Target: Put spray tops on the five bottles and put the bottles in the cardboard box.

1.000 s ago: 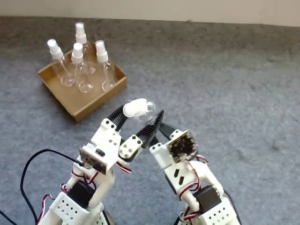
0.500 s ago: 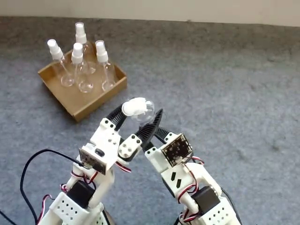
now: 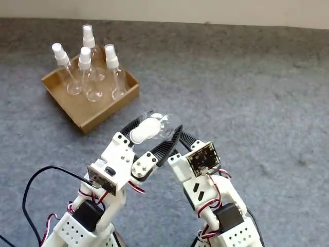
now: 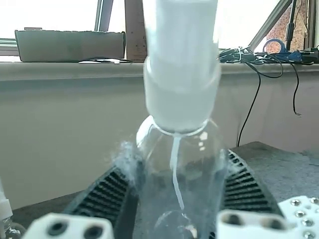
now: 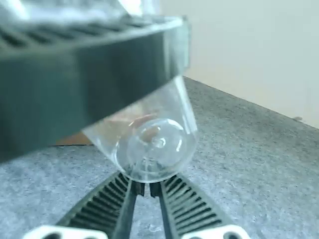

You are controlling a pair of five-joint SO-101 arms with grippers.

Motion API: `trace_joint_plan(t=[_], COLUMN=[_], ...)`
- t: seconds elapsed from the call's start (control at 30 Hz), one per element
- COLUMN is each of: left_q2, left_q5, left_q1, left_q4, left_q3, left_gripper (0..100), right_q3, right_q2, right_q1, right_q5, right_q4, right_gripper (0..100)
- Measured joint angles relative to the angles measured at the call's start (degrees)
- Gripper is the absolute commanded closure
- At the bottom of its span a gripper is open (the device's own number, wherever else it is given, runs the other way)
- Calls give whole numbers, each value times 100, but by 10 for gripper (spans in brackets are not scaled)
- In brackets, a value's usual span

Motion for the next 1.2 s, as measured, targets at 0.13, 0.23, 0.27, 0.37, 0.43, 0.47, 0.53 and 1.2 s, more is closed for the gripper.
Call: trace_joint_plan(t=[0.13, 0.23, 0.27, 0.37, 0.43, 0.47, 0.53, 1.2], left_q2=[0, 0, -9, -9, -9, -9, -9, -9], left_q5=[0, 0, 0, 0, 0, 9, 9, 9], left_q1=[0, 0, 0, 0, 0, 0, 0, 0], left_q4=[0, 0, 0, 0, 0, 0, 0, 308], left_q3=[0, 0, 0, 0, 0, 0, 0, 0], left_gripper=[944, 944, 944, 944, 944, 944, 944, 944], right_q3=[0, 0, 0, 0, 0, 0, 0, 0], right_q2=[0, 0, 0, 0, 0, 0, 0, 9], right_q1=[167, 316, 360, 448, 466, 475, 484, 519], right_q5=[0, 0, 0, 0, 0, 0, 0, 0], right_q4=[-9, -123, -176, -202, -202, -202, -211, -211], right_gripper=[993, 993, 993, 993, 993, 993, 993, 993])
